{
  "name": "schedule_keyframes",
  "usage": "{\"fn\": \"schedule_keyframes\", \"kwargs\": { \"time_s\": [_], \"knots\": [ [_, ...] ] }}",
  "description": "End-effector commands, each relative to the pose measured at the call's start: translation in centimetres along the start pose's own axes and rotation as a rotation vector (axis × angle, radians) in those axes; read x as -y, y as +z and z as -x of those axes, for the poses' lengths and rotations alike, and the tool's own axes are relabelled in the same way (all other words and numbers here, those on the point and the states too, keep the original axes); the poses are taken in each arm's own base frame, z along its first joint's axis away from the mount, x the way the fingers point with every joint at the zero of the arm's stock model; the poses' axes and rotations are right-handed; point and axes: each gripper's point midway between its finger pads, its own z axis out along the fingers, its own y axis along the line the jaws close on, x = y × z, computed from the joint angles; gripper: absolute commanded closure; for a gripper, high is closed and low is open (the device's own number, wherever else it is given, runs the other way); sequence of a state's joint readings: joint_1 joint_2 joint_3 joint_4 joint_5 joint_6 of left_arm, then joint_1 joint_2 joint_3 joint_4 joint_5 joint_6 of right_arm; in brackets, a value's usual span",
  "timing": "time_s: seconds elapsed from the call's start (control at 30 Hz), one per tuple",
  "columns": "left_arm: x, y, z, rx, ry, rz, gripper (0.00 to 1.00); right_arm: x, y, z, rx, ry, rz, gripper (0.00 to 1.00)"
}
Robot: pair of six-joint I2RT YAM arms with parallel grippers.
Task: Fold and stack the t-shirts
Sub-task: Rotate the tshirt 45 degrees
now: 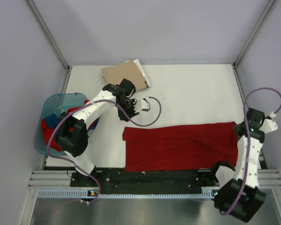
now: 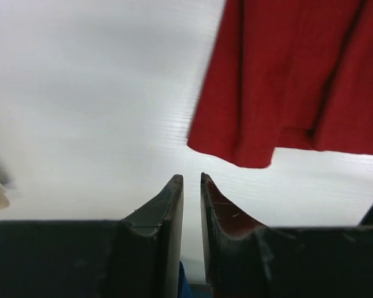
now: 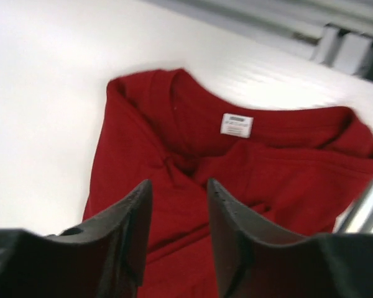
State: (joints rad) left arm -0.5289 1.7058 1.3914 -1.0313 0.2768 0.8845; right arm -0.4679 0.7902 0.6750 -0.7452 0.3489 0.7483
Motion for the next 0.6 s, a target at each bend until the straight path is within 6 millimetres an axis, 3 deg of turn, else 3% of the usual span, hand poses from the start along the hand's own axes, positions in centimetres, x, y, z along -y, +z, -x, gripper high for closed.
{"fn": "schedule_keyframes", "kwargs": {
  "time_s": [0.0,0.1,0.13,0.3,0.4,0.5,0.57],
  "knots": [
    [-0.9,2.5,0.6,0.014,-0.131,-0.019,0.81,-4.6,2.5,-1.9,-0.175,-0.161,0.157,0.71],
    [0.1,4.0,0.3,0.02,-0.146,-0.059,0.82,-5.7,4.5,-3.1,-0.265,-0.211,0.158,0.95],
    [0.8,4.4,0.0,0.014,-0.143,-0.074,0.82,-5.8,5.4,-3.4,-0.282,-0.229,0.148,0.99],
    [3.8,6.8,-2.1,-0.047,-0.126,-0.121,0.81,-8.8,8.3,-5.5,-0.421,-0.281,0.222,1.0],
    [4.4,8.2,-4.0,-0.116,-0.162,-0.115,0.81,-10.3,10.4,-7.6,-0.501,-0.302,0.217,1.0],
    [4.1,9.2,-5.5,-0.186,-0.2,-0.086,0.82,-13.5,11.8,-8.8,-0.54,-0.342,0.261,1.0],
    [3.7,9.2,-5.7,-0.197,-0.224,-0.056,0.82,-17.0,12.3,-10.1,-0.568,-0.389,0.311,1.0]
  ]
}}
